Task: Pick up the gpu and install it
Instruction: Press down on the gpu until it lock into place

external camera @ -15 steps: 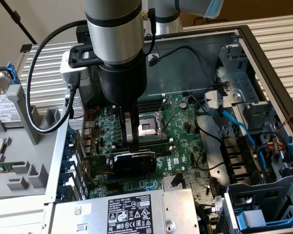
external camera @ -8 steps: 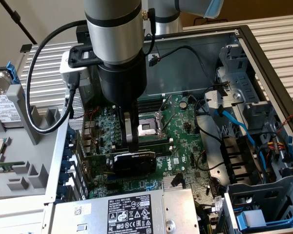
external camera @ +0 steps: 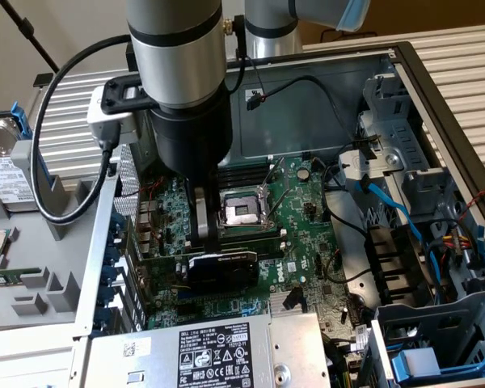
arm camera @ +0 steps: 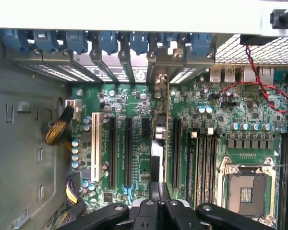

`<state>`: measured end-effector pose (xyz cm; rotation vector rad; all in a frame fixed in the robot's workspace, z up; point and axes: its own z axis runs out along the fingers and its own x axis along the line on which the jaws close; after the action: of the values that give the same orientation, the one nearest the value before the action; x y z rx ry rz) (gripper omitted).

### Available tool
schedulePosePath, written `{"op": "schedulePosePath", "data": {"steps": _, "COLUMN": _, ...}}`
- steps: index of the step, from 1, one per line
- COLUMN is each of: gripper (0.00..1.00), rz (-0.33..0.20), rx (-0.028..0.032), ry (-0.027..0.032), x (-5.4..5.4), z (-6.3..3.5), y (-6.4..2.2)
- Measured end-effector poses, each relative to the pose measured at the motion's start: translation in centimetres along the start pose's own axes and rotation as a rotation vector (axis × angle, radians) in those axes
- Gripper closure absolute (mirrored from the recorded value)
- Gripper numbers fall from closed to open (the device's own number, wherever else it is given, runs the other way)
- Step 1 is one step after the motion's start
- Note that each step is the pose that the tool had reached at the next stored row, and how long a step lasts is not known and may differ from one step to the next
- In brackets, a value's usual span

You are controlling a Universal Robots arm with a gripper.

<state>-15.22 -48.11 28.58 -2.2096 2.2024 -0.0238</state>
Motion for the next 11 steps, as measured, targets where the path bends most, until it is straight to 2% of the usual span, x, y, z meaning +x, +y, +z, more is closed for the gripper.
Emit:
{"op": "schedulePosePath", "data": {"steps": 3, "gripper": 0.89, "rz": 0.002, "rx": 0.0015, "ry": 0.0001, "x": -0.01, "z": 0.0, "y": 0.52}}
{"op": "schedulePosePath", "data": {"steps": 11, "gripper": 0.89, "rz": 0.01, "rx": 0.006, "ry": -0.0004, "x": -0.14, "z": -0.01, "y": 1.12}}
